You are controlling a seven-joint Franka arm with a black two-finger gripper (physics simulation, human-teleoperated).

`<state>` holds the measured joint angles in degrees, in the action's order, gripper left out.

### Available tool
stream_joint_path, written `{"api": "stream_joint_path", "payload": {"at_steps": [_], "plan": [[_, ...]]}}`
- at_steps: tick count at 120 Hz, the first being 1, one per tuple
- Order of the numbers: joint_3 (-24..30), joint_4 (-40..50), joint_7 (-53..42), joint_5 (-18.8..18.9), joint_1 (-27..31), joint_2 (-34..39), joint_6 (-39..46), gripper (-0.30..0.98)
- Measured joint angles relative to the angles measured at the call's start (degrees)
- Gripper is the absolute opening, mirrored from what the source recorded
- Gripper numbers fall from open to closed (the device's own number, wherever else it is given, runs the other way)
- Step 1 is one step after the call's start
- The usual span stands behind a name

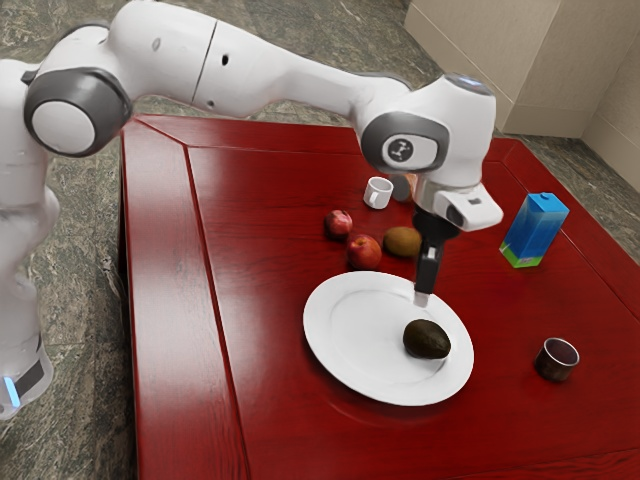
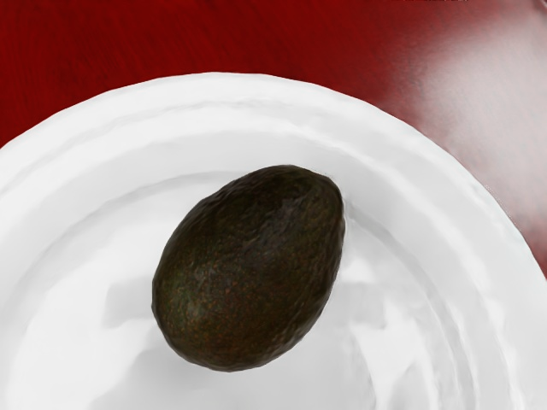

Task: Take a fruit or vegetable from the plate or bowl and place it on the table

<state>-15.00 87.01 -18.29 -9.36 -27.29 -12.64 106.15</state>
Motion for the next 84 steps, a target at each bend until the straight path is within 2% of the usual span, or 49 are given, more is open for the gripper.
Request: {"api": "stream_joint_path", "payload": {"at_steps": [18,58,64,84], "plan": [[0.7,3.2,0.1,-0.2,-3.1,-0.1,2.3,0.66],[1.6,5.7,0.2,-0.3,-1.2,-2.7,6.8,0.66],[4.8,5.6,0.2,-0.2,2.8,-3.0,7.6,0.66],[24.6,3.3,0.2,2.8,21.8,-6.5,9.4,0.67]]}}
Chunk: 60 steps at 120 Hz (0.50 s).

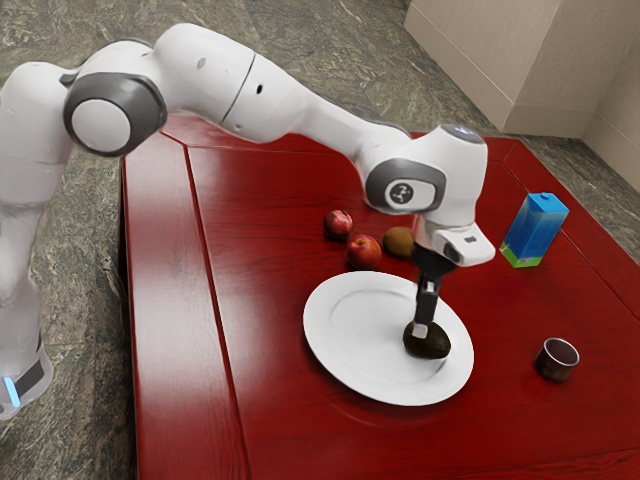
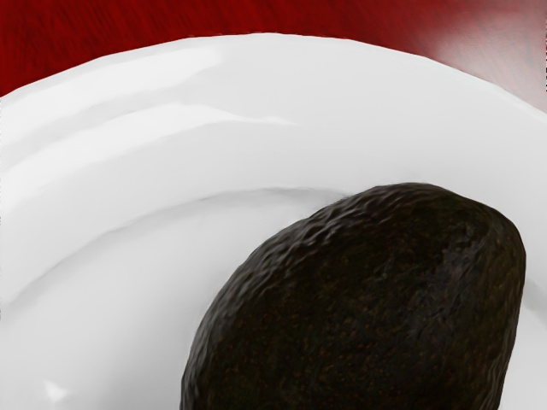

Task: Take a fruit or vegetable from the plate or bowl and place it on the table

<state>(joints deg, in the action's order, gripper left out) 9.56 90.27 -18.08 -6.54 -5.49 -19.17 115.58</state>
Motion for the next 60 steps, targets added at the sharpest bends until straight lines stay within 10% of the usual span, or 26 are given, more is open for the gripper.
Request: {"api": "stream_joint_path", "payload": {"at_steps": [60], "plan": [[6.3,-6.0,0.0,5.8,5.7,-6.5,2.1,0.52]]}}
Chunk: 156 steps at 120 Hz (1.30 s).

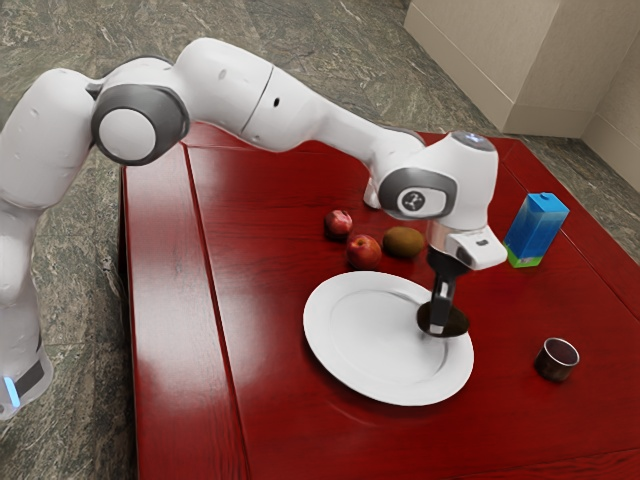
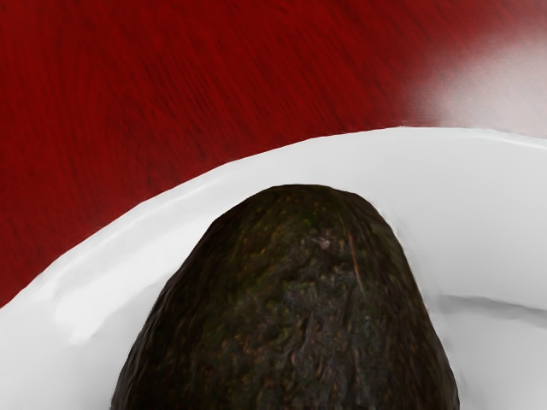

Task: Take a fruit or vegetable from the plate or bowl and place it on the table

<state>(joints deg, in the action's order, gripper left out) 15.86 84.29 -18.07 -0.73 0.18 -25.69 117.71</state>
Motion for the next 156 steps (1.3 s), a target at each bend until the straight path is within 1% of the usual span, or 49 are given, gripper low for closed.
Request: {"api": "stream_joint_path", "payload": {"at_steps": [6,12,24,42,50,62,74,84,93,102,126,130,142,156], "plan": [[0.0,-0.6,0.0,0.7,0.1,0.0,0.0,0.45],[0.0,-0.9,0.1,1.2,0.1,-0.1,0.1,0.42],[-0.1,-1.5,0.2,1.8,0.1,-0.6,0.2,0.4],[-0.1,-5.5,0.3,2.3,0.0,-0.3,0.0,0.38],[-0.1,-7.9,0.4,3.5,0.0,-0.7,0.7,0.37],[-0.4,-9.1,0.5,6.7,0.2,-2.9,6.7,0.38],[-0.6,-9.3,0.7,11.2,1.0,-5.7,16.0,0.37],[-0.4,-9.4,0.9,13.5,2.3,-8.5,23.8,0.38],[0.1,-9.9,1.0,14.6,3.6,-10.9,29.8,0.38],[0.5,-11.2,1.1,15.1,4.1,-13.1,34.1,0.38],[1.5,-12.3,1.2,15.4,5.2,-16.5,40.1,0.39],[1.6,-12.3,1.2,15.4,5.2,-16.7,40.6,0.41],[1.6,-12.4,0.9,14.9,5.2,-16.7,41.7,0.54],[1.5,-12.7,0.7,14.7,5.1,-16.6,42.1,0.61]]}}
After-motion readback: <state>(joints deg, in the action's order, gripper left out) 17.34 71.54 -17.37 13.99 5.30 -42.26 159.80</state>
